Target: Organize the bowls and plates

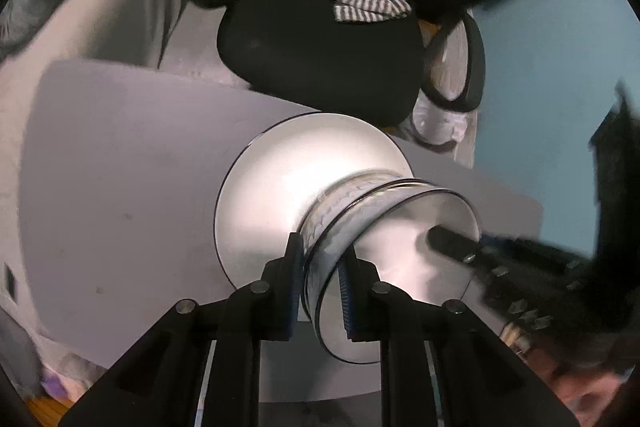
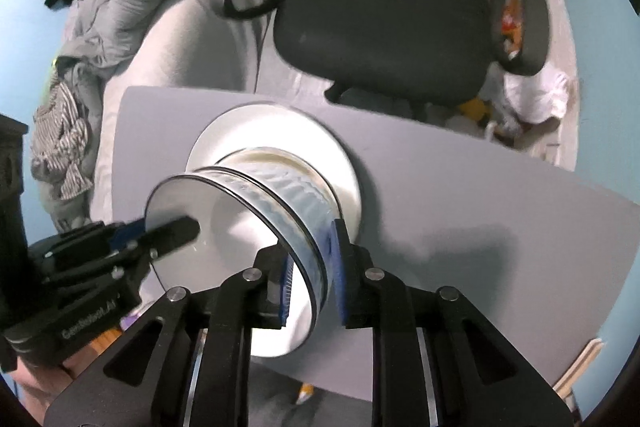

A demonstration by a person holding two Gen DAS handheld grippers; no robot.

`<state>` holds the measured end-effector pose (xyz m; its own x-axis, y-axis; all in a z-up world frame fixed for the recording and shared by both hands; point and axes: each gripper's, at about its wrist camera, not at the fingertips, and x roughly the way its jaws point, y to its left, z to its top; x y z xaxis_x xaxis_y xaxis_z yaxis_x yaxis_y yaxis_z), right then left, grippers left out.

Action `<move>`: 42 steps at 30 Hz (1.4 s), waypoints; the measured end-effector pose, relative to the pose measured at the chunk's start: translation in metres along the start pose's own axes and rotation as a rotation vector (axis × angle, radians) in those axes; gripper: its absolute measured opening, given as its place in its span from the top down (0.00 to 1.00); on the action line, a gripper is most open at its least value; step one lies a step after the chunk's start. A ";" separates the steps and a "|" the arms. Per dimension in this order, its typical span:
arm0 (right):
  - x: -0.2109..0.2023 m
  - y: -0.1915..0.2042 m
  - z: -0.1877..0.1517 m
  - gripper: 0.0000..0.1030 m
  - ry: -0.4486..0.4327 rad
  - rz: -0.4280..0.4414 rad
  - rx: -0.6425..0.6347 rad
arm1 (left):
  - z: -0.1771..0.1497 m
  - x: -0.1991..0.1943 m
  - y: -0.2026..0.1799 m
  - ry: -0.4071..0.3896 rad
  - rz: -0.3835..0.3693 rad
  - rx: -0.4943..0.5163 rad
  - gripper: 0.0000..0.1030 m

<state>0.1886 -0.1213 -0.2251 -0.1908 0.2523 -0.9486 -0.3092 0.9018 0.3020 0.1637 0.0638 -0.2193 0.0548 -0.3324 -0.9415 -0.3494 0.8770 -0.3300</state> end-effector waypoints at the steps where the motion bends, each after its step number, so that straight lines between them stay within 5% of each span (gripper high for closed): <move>1: 0.007 0.001 0.000 0.87 0.007 -0.020 -0.004 | 0.000 0.003 0.004 0.015 -0.021 0.002 0.86; 13: 0.012 0.004 -0.004 0.88 0.002 -0.016 0.033 | 0.004 0.013 0.000 0.044 -0.028 0.072 0.86; 22: 0.019 0.003 -0.006 0.87 0.008 -0.025 0.036 | -0.003 0.009 0.009 0.031 0.007 0.084 0.70; 30: 0.008 0.007 -0.011 0.67 -0.036 -0.037 0.032 | -0.010 -0.002 0.011 -0.008 0.046 0.089 0.58; 32: 0.002 0.009 -0.012 0.55 -0.060 -0.046 0.019 | -0.012 -0.006 0.012 -0.020 0.058 0.087 0.55; 42: -0.034 0.014 -0.026 0.43 -0.189 -0.105 -0.009 | -0.031 -0.051 0.003 -0.166 0.137 0.117 0.41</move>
<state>0.1668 -0.1267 -0.1864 0.0207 0.2197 -0.9753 -0.3269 0.9234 0.2011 0.1306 0.0721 -0.1705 0.1710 -0.1539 -0.9732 -0.2539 0.9475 -0.1945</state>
